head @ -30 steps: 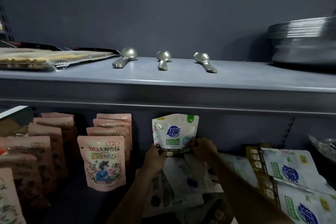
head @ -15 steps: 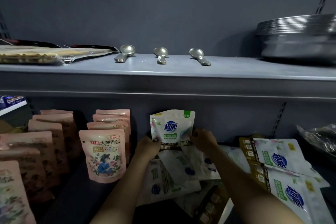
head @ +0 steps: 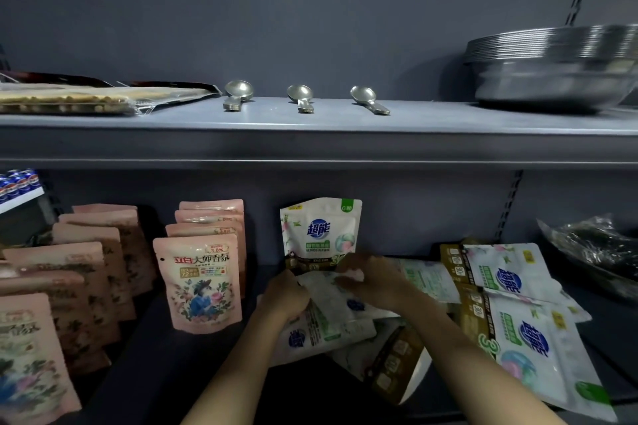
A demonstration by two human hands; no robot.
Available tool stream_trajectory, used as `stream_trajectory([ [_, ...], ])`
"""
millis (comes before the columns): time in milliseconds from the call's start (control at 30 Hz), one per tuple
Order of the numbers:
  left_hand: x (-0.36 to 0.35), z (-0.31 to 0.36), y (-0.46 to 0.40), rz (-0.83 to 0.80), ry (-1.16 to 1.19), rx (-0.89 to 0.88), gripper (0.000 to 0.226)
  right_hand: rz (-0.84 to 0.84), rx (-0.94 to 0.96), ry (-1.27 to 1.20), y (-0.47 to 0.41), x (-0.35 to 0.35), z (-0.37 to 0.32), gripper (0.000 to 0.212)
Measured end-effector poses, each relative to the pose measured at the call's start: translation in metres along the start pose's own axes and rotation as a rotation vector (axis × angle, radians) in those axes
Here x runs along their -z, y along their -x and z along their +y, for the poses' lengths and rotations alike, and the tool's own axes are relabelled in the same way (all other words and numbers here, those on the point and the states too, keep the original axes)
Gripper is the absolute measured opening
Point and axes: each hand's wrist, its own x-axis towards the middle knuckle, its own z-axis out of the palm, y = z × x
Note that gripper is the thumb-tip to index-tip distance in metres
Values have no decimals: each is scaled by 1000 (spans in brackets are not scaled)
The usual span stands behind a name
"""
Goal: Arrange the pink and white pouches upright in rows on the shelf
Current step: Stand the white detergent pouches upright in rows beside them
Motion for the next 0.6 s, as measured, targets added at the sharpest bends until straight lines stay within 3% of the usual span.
stream_trajectory([
  [67,0,-6,0,-14,-8,-35,26,-176,55,-36,13,2,-12,46],
  [167,5,-8,6,-24,-21,-65,16,-435,106,159,24,-2,-22,76],
  [233,8,-8,9,-35,8,-104,11,-452,150,266,25,-7,-25,74],
  [333,12,-5,15,-35,45,-114,9,-362,116,320,27,-7,-31,44],
  [367,12,-6,14,-41,55,-110,20,-300,87,293,27,-7,-31,39],
  [467,14,-5,15,-84,47,-108,47,-111,-13,269,24,-11,-23,33],
  [600,18,0,21,-146,17,-165,51,202,-58,97,24,1,-21,29],
])
